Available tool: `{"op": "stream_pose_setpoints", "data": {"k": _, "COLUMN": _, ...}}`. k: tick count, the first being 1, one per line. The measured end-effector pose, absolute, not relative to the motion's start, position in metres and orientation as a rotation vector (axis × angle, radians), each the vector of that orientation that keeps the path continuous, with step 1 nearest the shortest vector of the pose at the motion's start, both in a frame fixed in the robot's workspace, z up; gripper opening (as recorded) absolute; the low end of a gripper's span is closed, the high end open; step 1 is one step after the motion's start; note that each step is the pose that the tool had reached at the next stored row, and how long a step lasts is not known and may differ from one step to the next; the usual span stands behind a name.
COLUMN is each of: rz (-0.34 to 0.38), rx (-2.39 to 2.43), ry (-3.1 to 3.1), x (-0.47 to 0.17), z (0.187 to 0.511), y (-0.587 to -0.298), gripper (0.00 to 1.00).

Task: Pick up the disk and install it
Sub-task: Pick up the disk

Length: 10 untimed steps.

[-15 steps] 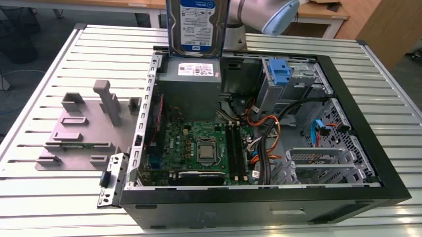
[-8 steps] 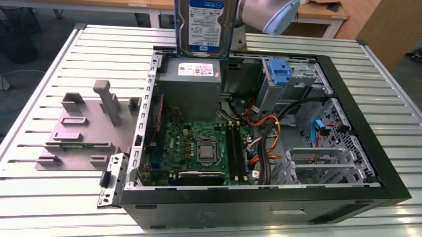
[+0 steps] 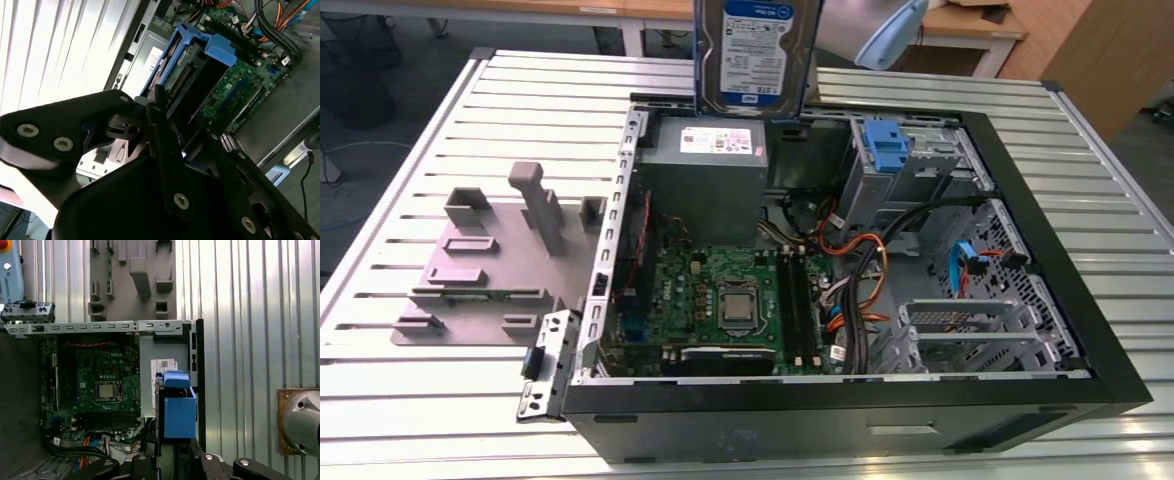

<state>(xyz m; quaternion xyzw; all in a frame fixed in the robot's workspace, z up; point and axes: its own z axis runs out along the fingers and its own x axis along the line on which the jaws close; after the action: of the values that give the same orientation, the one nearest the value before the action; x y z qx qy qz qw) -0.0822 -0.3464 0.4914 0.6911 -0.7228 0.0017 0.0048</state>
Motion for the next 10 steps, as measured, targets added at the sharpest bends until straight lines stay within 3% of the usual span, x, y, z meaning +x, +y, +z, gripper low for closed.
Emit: {"op": "stream_pose_setpoints", "data": {"k": 10, "rz": 0.005, "rx": 2.164, "ry": -2.264, "x": -0.063, "z": 0.491, "y": -0.346, "gripper": 0.35}}
